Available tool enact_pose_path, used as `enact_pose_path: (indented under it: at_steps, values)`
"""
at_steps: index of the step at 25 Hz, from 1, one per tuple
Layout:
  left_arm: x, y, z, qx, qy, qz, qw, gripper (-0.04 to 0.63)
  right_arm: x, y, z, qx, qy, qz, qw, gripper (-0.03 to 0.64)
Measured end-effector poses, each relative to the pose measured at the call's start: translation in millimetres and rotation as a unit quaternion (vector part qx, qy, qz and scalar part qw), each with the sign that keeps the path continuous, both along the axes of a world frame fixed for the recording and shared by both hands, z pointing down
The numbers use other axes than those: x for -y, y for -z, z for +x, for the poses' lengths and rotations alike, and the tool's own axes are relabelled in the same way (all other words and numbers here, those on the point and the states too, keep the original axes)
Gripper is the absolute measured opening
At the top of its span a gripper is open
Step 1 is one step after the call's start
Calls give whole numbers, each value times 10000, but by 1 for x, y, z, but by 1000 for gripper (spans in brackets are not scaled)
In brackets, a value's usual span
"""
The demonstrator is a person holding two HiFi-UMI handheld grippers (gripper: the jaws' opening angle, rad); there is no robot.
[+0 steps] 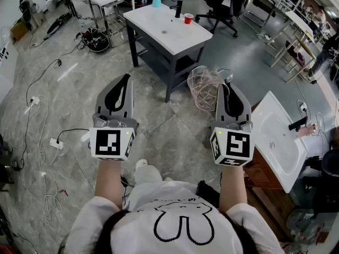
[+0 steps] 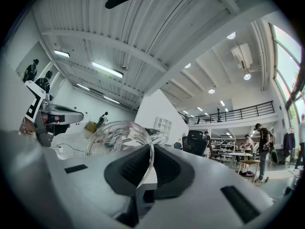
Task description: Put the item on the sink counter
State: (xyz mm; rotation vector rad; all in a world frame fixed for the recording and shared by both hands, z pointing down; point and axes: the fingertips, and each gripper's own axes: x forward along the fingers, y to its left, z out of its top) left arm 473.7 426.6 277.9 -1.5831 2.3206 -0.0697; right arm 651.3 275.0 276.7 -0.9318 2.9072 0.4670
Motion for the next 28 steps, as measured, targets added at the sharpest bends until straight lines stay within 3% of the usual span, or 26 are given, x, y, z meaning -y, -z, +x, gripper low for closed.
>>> enact_pose_path:
  at_steps: [7,13,20,28]
  values:
    - [-3,6,20,119,61,54,9999,11,2,3,27,105,-47,12,9999,41]
    - [10,6,-2,100,129,38,9999,11,18,3,12,149,-62,-50,9999,41]
    - [53,1,-66,-23,119,49,9999,11,62,-3,-46,34,-127,-110,9999,41]
    - [109,6,-180,-199,93,61,9997,11,120,2,-152,-85,-254,-212,9994,41]
